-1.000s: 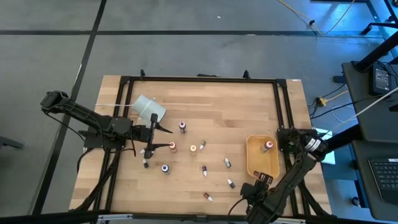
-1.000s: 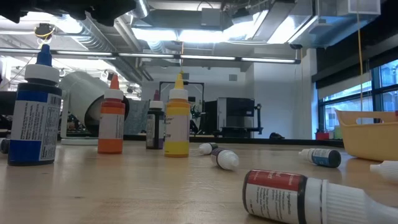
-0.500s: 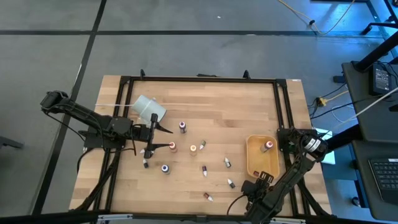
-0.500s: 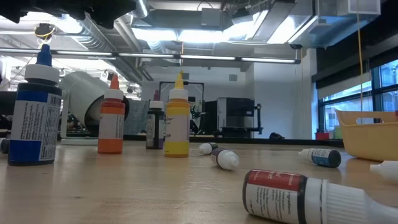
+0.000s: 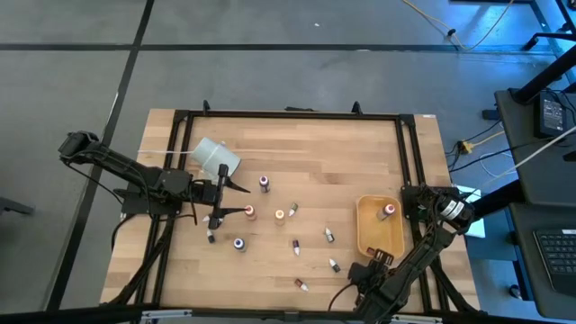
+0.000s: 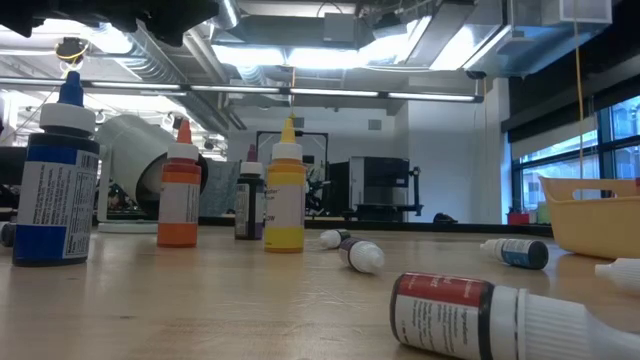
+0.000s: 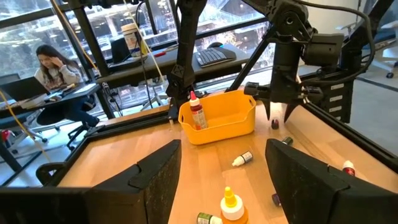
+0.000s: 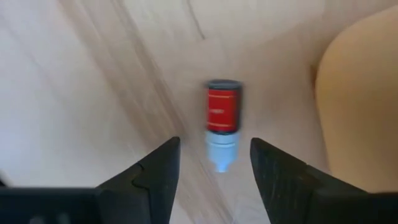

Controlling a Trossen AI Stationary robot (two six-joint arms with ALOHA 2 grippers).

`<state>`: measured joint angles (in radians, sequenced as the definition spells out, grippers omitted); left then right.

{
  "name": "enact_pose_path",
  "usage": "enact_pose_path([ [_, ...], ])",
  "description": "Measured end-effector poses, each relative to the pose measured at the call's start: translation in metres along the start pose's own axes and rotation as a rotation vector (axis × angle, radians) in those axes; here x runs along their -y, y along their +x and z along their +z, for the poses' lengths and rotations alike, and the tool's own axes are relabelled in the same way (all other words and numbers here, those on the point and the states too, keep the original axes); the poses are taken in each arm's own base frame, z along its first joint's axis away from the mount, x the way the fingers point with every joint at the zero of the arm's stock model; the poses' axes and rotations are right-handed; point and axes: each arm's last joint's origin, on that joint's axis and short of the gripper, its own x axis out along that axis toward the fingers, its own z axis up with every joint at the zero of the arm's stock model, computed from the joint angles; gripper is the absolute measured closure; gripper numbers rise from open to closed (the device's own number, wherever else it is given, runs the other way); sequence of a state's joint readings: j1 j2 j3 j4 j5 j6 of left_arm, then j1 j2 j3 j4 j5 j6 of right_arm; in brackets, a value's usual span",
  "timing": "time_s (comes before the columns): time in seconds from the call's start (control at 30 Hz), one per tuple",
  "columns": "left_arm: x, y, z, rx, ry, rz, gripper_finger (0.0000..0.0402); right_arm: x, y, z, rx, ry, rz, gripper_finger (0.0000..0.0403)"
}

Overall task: Pick & Place food coloring
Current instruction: Put the small red food coloring bottle into the yellow bin

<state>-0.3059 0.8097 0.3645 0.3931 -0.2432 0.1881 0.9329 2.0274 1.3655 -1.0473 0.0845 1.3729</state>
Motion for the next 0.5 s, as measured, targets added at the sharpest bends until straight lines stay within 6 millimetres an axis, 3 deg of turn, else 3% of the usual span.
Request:
enact_pose_path([
  [0.5,0.0,0.0,0.0,0.0,0.0,-0.001,0.0172,-0.0025,-0.0001,0.0008,0.007,-0.04,0.026,0.0344],
])
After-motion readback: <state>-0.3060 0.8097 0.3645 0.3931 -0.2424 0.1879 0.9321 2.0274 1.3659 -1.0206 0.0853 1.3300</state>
